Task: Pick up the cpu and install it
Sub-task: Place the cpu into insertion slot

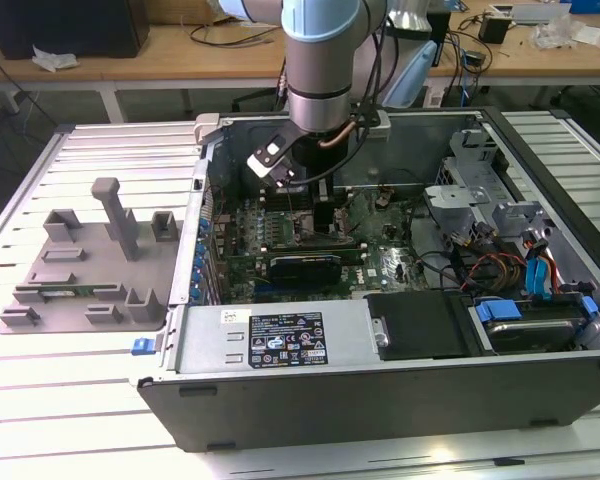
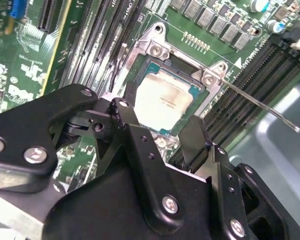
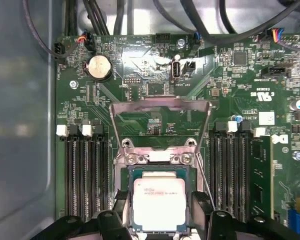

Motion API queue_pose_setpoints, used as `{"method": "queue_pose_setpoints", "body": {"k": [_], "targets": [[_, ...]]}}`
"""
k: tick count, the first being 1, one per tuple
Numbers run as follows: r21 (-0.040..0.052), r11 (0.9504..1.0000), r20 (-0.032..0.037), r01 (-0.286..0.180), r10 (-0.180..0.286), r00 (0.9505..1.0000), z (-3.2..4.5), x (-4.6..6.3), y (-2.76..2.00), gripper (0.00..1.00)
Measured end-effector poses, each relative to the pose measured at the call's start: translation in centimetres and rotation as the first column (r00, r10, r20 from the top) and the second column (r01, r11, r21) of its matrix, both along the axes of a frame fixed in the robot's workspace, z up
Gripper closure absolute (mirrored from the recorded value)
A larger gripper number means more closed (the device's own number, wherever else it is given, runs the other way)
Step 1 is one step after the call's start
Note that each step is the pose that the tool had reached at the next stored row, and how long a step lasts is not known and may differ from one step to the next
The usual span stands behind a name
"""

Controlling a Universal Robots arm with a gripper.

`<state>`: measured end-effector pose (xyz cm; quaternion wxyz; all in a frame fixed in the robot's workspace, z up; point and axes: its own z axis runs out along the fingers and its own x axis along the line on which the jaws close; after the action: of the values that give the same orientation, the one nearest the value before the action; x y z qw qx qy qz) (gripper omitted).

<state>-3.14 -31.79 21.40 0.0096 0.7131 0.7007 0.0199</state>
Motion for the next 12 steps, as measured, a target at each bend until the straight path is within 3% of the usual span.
{"method": "queue_pose_setpoints", "body": {"k": [5, 10, 12], "targets": [[-0.0044, 1.0, 0.0, 0.0, 0.0, 1.0, 1.54, 0.0, 0.07, 0.39], [-0.0078, 1.0, 0.0, 0.0, 0.0, 1.0, 1.67, 0.0, 0.08, 0.39], [-0.0081, 1.0, 0.0, 0.0, 0.0, 1.0, 1.66, 0.0, 0.08, 0.47]]}}
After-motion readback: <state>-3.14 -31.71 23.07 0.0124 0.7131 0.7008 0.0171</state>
